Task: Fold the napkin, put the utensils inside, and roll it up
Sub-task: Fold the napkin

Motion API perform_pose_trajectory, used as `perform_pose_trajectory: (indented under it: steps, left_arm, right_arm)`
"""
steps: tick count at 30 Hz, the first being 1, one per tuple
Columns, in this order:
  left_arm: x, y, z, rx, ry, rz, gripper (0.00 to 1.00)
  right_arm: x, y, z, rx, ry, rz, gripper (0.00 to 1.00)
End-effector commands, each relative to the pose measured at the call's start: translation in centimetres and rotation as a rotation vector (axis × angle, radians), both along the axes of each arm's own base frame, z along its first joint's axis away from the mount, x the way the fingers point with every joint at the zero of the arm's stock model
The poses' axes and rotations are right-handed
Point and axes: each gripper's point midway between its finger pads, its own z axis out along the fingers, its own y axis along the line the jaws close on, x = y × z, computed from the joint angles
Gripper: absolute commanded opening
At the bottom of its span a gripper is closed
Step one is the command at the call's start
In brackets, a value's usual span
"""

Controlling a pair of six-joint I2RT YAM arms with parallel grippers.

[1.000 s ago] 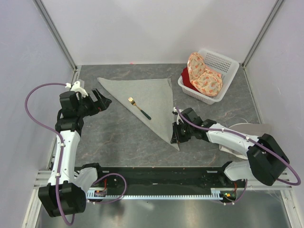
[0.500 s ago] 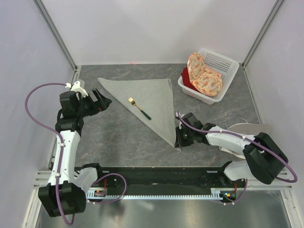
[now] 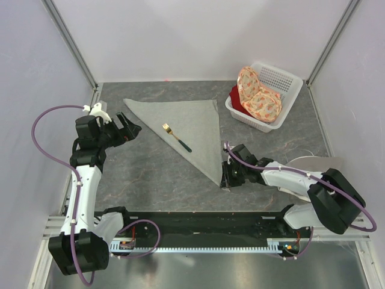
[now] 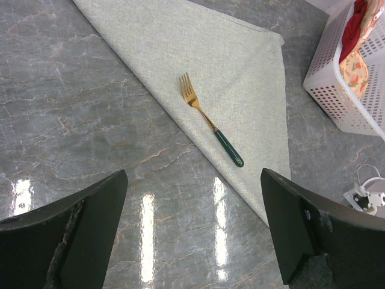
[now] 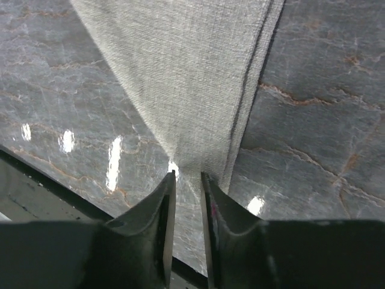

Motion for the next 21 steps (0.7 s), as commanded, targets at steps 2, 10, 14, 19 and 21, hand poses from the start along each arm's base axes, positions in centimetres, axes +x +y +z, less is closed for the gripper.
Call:
perform_pose_trajectory:
  steps: [2, 10, 14, 19, 21]
  left_arm:
    - [0.4, 0.0, 1.1, -0.019, -0.042, 0.007, 0.99]
    - [0.3, 0.0, 1.2, -0.018, -0.043, 0.009, 0.99]
    - [0.3, -0.1, 1.3, -0.019, -0.046, 0.006, 0.99]
    - [0.2, -0.1, 1.3, -0.018, -0.048, 0.006, 0.99]
    - [0.2, -0.1, 1.3, -0.018, -0.048, 0.007, 0.99]
  right_arm:
    - [0.8, 0.3, 4.1, 0.037, -0.079, 0.000, 0.41]
    - [-0.2, -2.4, 3.5, -0.044, -0.043, -0.083, 0.57]
    - [-0.7, -3.0, 2.3, -0.055, -0.011, -0.118, 0.57]
    - [-0.4, -2.8, 1.9, -0.028, -0.006, -0.147, 0.56]
    - [-0.3, -2.8, 1.5, -0.033, 0.001, -0.145, 0.55]
